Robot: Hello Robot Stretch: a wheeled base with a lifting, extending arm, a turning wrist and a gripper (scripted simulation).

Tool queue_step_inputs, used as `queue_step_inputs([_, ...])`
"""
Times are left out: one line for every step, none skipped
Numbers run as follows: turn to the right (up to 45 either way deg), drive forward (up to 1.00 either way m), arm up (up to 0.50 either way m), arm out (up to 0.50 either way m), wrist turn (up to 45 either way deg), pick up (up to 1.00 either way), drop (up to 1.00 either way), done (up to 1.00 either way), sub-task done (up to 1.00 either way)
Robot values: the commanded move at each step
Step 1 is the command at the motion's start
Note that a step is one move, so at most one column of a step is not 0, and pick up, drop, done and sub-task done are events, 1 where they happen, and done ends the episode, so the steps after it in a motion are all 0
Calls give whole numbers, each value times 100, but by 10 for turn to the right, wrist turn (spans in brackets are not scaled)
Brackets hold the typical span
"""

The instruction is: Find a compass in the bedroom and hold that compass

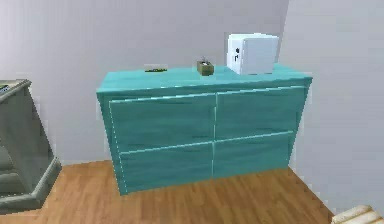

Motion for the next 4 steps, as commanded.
queue_step_inputs([30,0,0,0,0,0,0,0,0])
queue_step_inputs([0,45,0,0,0,0,0,0,0])
queue_step_inputs([-120,0,0,0,0,0,0,0,0])
queue_step_inputs([0,30,0,0,0,0,0,0,0])
